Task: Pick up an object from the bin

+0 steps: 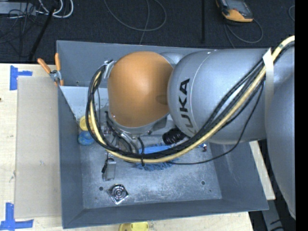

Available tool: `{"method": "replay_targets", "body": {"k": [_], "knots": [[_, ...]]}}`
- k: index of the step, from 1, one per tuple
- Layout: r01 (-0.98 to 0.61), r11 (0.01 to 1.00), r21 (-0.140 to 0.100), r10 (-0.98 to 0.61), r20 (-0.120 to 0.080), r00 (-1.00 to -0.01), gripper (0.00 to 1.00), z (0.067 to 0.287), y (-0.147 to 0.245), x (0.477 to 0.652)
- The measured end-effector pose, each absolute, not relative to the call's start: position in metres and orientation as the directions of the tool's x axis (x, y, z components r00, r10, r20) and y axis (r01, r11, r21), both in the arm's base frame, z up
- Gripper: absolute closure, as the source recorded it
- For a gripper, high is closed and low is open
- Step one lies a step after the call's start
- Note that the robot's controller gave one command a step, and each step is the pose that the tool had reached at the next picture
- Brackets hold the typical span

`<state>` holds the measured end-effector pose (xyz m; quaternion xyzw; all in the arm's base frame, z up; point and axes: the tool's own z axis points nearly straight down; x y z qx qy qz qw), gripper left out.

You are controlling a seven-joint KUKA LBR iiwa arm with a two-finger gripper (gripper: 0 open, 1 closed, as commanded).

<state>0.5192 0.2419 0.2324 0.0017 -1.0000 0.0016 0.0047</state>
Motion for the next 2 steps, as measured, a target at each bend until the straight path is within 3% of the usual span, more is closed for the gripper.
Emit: {"method": "replay_targets", "body": {"k": [1,2], "knots": [[0.001,1.000,-0.001,0.001,0.001,-1.000,0.00,0.237,0.241,0.521],[-0.027,1.000,0.002,-0.027,-0.005,-1.000,0.00,0.188,0.221,0.538]]}}
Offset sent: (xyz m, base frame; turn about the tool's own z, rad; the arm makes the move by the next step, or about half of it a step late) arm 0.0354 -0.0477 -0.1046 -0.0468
